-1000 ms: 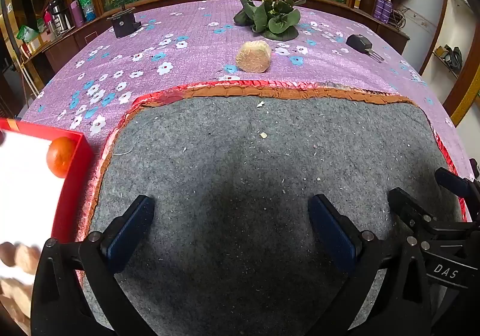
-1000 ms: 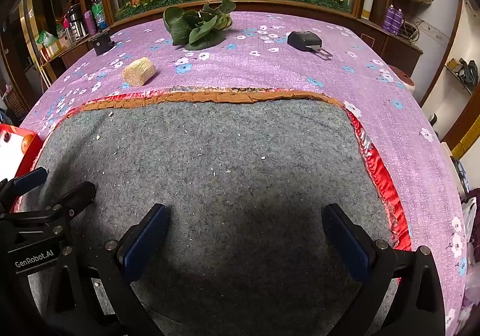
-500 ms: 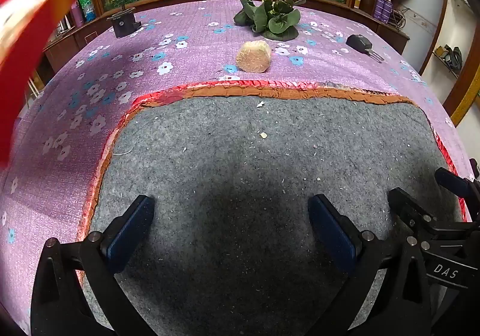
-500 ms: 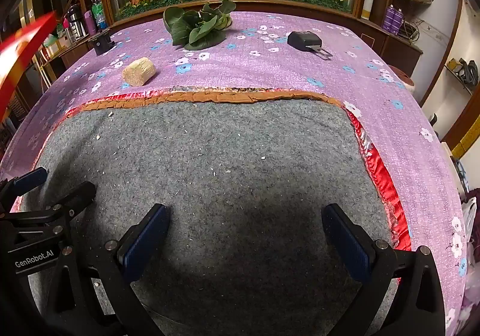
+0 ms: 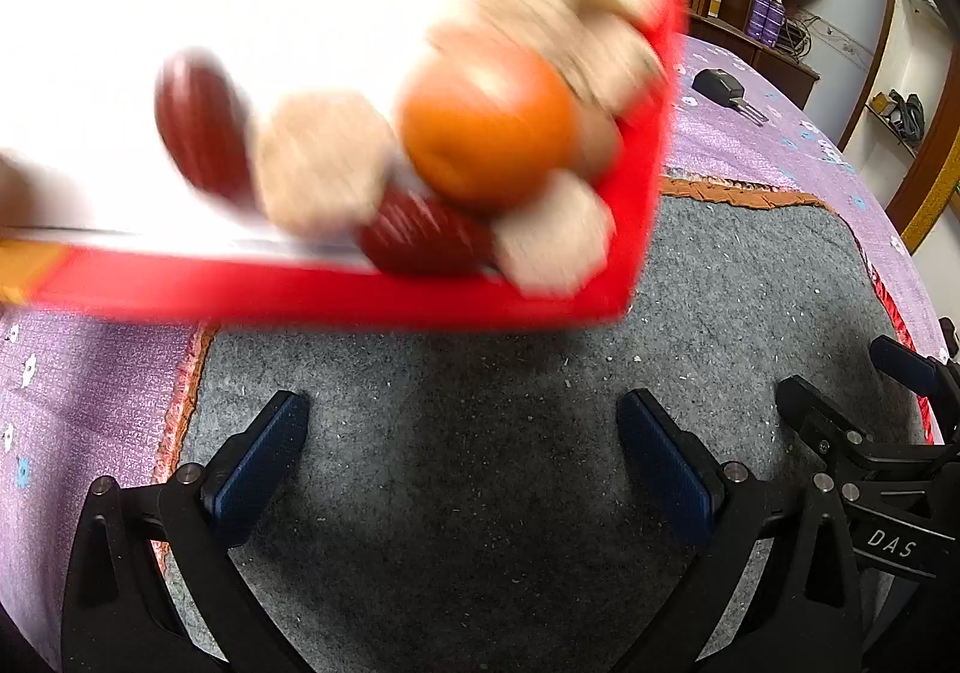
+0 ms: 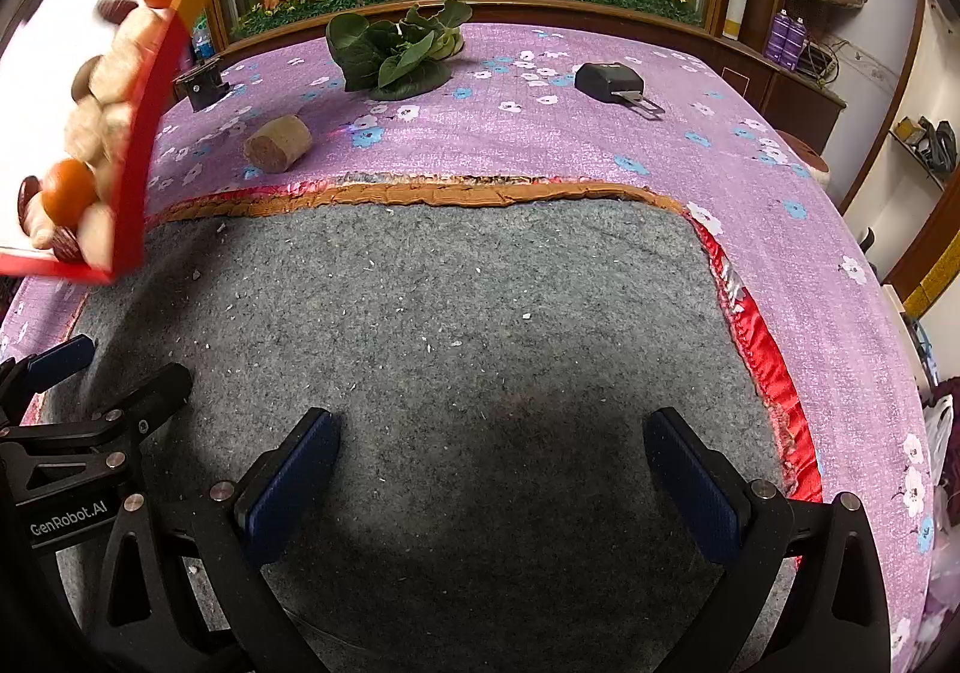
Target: Organize fruits
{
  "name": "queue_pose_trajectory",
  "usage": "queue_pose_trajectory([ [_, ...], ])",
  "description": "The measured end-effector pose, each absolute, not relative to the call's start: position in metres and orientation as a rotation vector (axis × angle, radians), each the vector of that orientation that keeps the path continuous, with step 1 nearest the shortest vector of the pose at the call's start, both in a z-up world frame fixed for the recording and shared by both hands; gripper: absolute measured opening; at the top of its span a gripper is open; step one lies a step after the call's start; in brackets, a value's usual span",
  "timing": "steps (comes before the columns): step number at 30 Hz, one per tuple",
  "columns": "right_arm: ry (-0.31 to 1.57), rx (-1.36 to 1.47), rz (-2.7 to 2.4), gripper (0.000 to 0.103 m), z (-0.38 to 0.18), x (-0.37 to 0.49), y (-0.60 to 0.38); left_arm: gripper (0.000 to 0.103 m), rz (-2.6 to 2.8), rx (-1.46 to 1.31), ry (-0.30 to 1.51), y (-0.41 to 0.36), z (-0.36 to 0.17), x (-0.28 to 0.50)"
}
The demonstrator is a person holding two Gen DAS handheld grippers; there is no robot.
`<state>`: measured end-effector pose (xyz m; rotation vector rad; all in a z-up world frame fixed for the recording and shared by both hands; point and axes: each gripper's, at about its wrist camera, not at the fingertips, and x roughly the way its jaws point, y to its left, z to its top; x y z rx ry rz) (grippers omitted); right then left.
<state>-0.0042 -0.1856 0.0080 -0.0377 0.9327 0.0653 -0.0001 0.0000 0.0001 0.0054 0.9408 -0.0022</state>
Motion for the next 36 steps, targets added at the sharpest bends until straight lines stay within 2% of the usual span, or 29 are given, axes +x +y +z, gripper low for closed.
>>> queue_pose_trajectory([
  [36, 0.932, -0.037, 0.066, 0.103, 0.0071, -0.0038, -0.1858, 0.103, -0.003, 0.005, 0.941, 0.0004, 0.0033, 0.0016],
])
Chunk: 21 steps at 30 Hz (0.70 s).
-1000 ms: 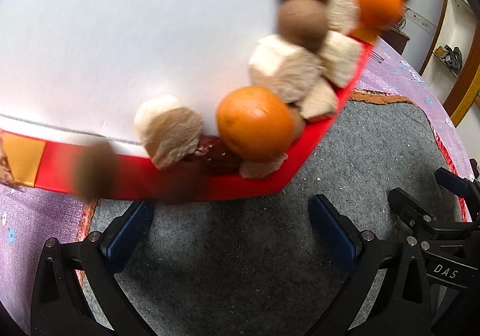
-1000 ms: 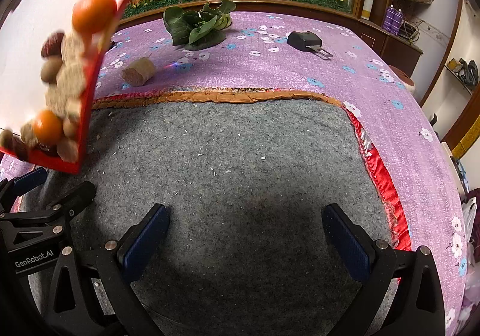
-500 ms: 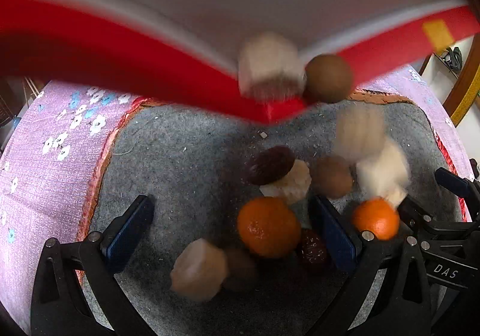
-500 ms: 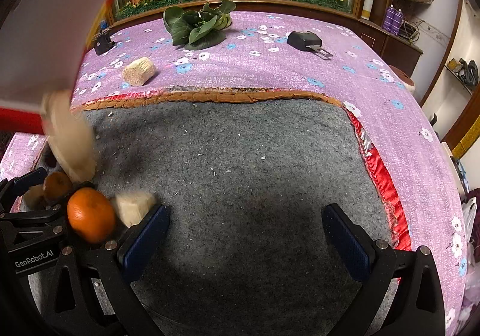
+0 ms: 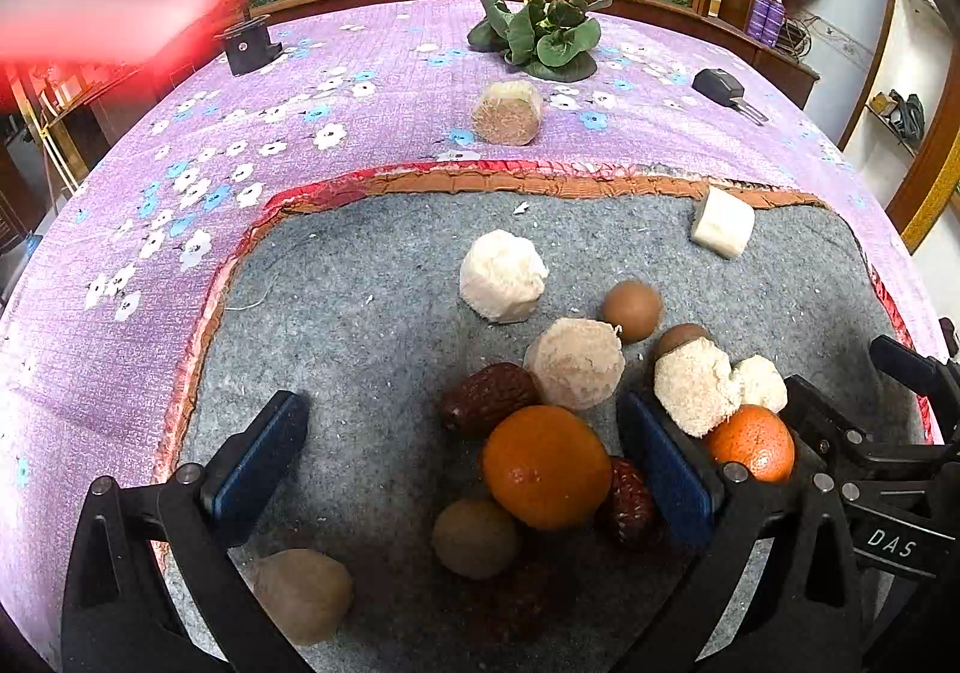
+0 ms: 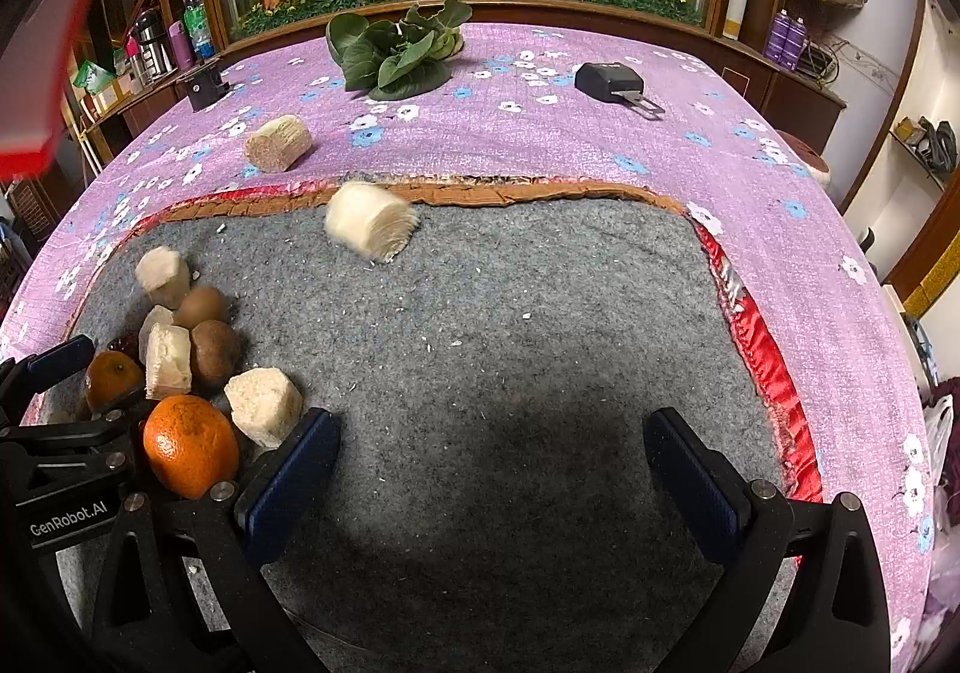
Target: Organize fruits
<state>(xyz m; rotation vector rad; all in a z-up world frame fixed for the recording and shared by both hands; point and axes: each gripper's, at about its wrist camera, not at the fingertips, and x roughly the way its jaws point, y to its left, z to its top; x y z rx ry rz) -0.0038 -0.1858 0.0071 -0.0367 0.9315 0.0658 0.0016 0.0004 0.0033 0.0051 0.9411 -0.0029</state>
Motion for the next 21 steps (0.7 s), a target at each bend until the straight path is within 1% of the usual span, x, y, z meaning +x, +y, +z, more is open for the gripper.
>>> queue_pose_trajectory([
  [21, 0.931, -0.037, 0.065, 0.103, 0.0088, -0.0055, -0.1852, 0.103, -0.003, 0.005, 0.941, -0.0010, 0.0046, -0.0002],
])
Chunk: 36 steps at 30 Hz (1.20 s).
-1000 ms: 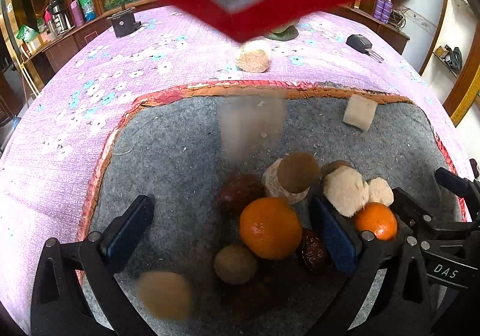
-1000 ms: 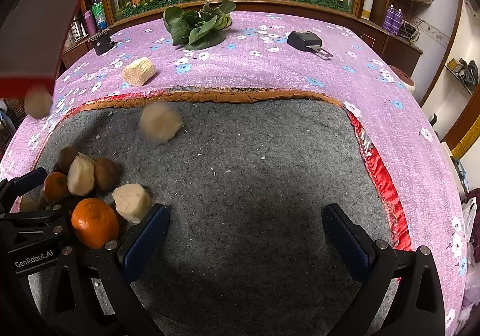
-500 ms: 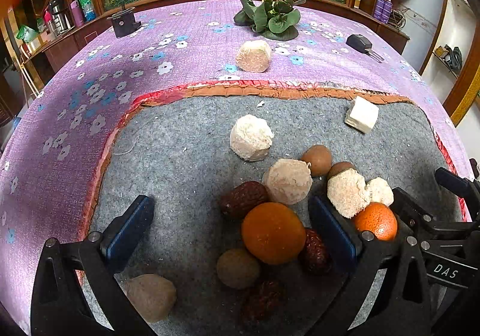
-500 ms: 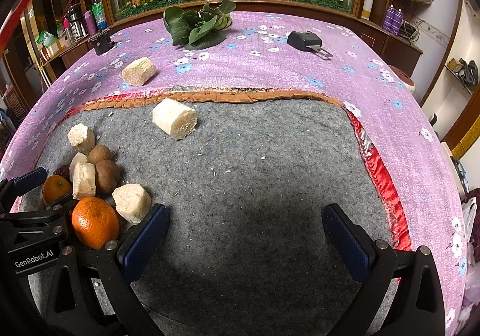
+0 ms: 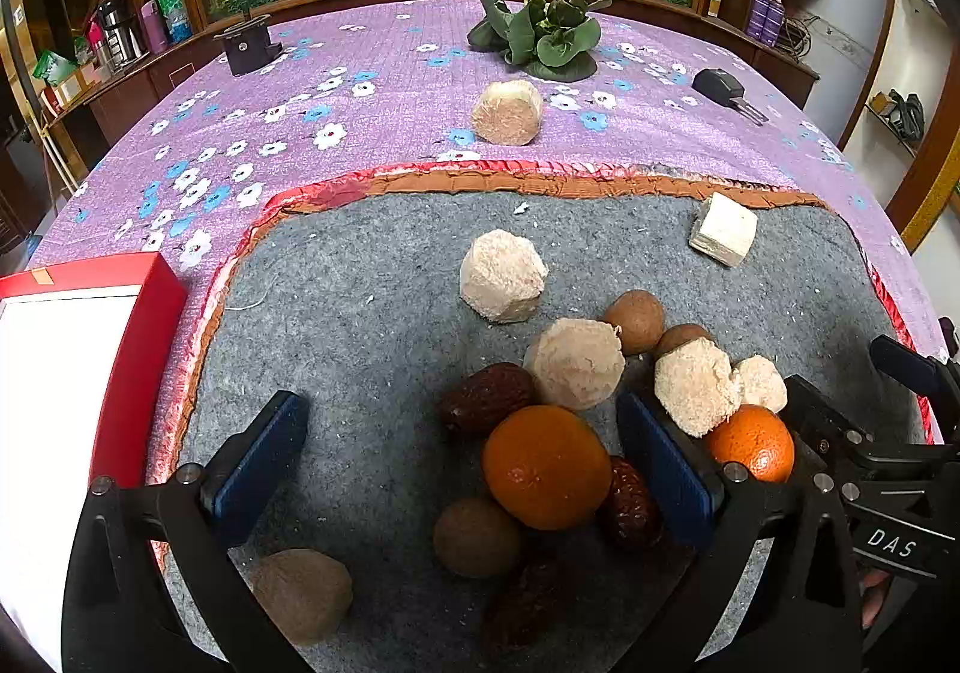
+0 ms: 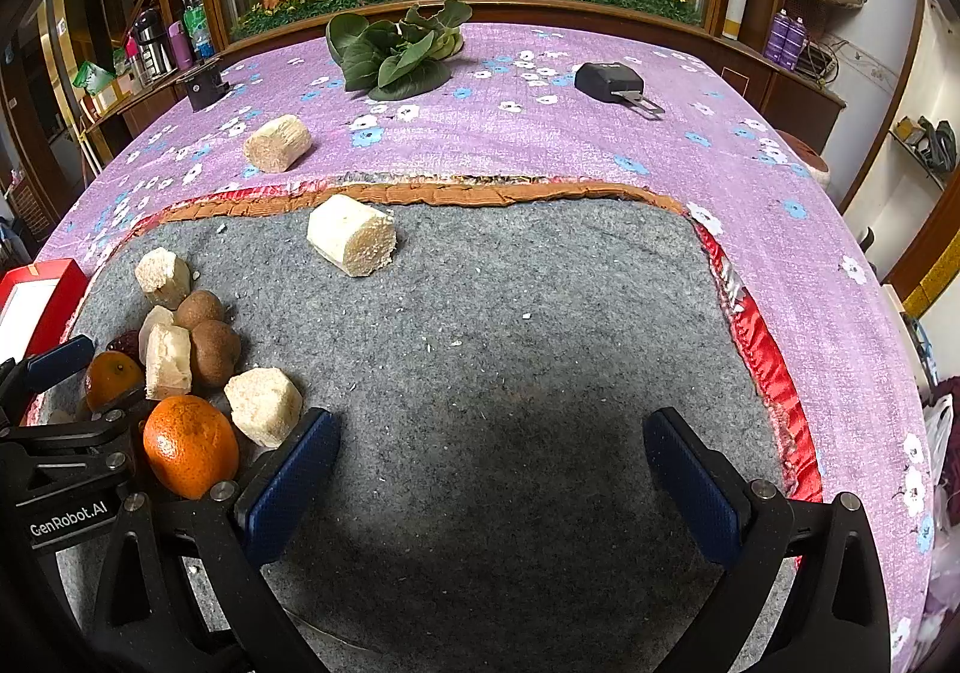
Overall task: Organize fruits
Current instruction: 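Lower the left gripper over the round pale cake ball and close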
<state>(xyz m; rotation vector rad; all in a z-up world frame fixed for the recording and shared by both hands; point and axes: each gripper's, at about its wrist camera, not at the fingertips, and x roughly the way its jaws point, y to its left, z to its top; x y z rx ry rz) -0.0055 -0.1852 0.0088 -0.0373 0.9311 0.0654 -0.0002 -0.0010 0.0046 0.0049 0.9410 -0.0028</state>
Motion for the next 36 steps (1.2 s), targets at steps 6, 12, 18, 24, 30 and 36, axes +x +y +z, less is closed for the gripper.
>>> queue_pose_trajectory([
  [6, 0.931, -0.038, 0.065, 0.103, 0.008, -0.005, -0.183, 0.103, -0.003, 0.005, 0.941, -0.001, 0.004, 0.000],
  [12, 0.954, -0.059, 0.129, 0.103, 0.009, -0.004, -0.188, 0.103, -0.040, 0.020, 0.976, 0.000, 0.006, -0.001],
  [18, 0.901, -0.007, 0.211, 0.099, 0.059, -0.006, -0.210, 0.103, -0.048, 0.102, 0.926, 0.032, 0.052, -0.046],
  [24, 0.932, -0.036, 0.376, 0.100, 0.086, 0.036, -0.164, 0.103, -0.061, 0.196, 0.889, 0.051, 0.077, -0.074],
  [30, 1.009, 0.030, 0.388, 0.076, 0.052, 0.066, -0.140, 0.103, -0.144, 0.163, 0.933, 0.037, 0.066, -0.081],
  [36, 1.080, 0.105, 0.402, 0.071, 0.027, 0.075, -0.157, 0.103, -0.156, 0.190, 0.928, 0.016, 0.059, -0.066],
])
